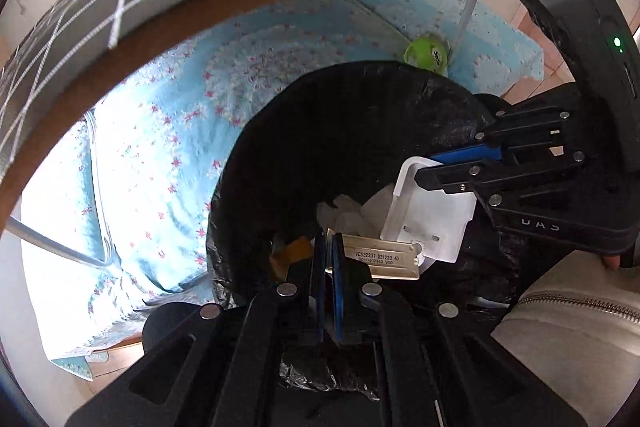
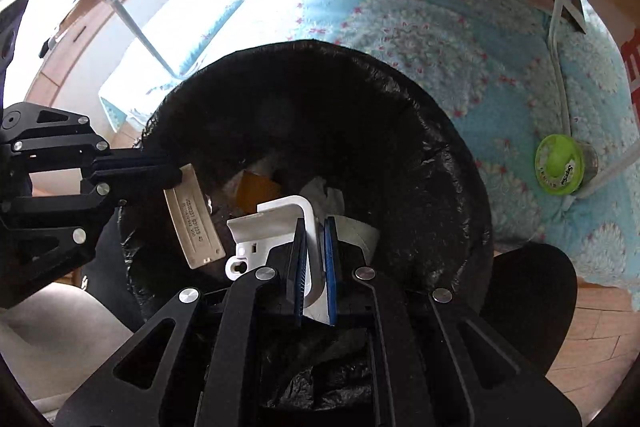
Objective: Collect trash
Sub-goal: 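Open both tools to drop the pill card and clip into the bin, then move both open tools back over the last items on the bed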
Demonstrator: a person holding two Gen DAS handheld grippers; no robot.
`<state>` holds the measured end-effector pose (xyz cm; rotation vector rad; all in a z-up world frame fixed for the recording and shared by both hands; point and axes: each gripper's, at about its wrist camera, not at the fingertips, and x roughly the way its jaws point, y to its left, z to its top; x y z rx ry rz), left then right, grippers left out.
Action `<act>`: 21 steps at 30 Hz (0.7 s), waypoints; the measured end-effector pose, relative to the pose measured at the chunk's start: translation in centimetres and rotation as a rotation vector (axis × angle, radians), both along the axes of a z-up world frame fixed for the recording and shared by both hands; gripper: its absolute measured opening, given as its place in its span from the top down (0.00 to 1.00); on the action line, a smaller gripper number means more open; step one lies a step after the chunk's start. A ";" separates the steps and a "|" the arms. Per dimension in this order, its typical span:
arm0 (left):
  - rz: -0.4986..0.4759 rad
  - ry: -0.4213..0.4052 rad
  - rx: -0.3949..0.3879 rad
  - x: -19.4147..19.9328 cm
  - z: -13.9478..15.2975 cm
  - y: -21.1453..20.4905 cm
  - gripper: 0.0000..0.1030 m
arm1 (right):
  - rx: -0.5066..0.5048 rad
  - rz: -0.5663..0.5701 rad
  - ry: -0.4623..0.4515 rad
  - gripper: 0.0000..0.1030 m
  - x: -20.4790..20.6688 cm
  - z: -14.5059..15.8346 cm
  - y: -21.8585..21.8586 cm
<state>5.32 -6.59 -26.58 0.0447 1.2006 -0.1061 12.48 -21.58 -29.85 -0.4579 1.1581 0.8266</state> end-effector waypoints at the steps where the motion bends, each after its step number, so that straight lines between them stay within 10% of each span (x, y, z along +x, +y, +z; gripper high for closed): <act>1: 0.002 0.003 -0.003 0.1 -0.1 0.1 0.97 | -0.002 -0.001 -0.002 0.91 0.0 -0.1 0.1; 21: 0.004 -0.005 -0.062 0.1 0.7 -0.2 0.96 | 0.052 -0.021 0.012 0.81 0.8 0.1 -0.3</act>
